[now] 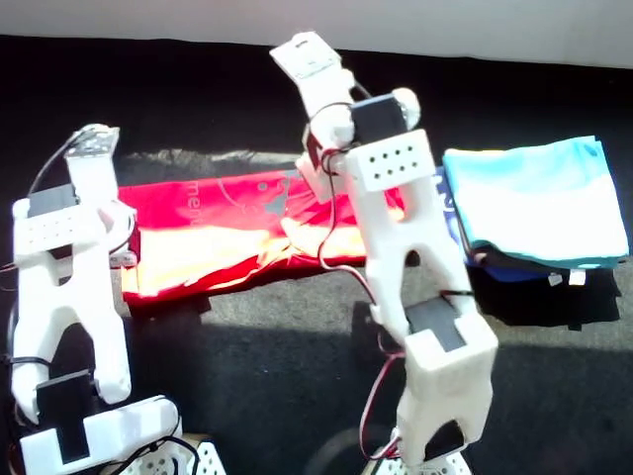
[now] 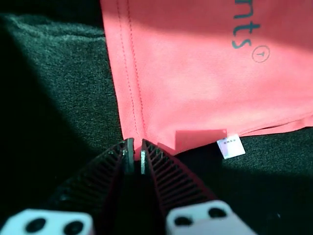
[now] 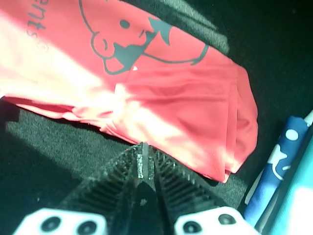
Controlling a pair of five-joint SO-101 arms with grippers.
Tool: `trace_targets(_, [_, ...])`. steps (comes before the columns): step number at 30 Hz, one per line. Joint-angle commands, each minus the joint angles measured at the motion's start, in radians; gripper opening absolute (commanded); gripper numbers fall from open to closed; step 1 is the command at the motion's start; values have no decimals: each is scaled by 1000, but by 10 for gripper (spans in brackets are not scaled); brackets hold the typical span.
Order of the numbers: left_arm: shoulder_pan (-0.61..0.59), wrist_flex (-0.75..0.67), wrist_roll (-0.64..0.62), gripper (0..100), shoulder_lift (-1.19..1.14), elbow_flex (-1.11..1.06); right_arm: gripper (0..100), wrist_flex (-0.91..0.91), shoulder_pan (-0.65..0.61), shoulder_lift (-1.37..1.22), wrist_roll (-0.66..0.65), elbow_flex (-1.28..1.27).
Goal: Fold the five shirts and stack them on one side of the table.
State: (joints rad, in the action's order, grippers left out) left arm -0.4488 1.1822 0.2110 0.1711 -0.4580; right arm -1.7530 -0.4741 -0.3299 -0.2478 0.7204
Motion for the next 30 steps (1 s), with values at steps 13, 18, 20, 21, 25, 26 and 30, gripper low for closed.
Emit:
trace_targets(13, [-79,41,-112,228,-510,447,6,-4,119,647,-147,-680])
trace_targets(18, [-5,158,-172,228,-673,596,6,16,120,697,-147,-731])
trace_targets(20, [13,210,-192,228,-737,654,6,15,120,707,-146,-734])
trace_targets(21, [19,238,-198,228,-766,687,6,10,120,707,-146,-731])
trace_targets(25, [15,334,-219,228,-877,817,6,7,120,707,-146,-734])
trace_targets(26, [12,359,-219,228,-903,852,6,7,120,707,-146,-734])
trace_targets(30, [-28,439,-219,225,-972,987,6,7,120,707,-146,-734])
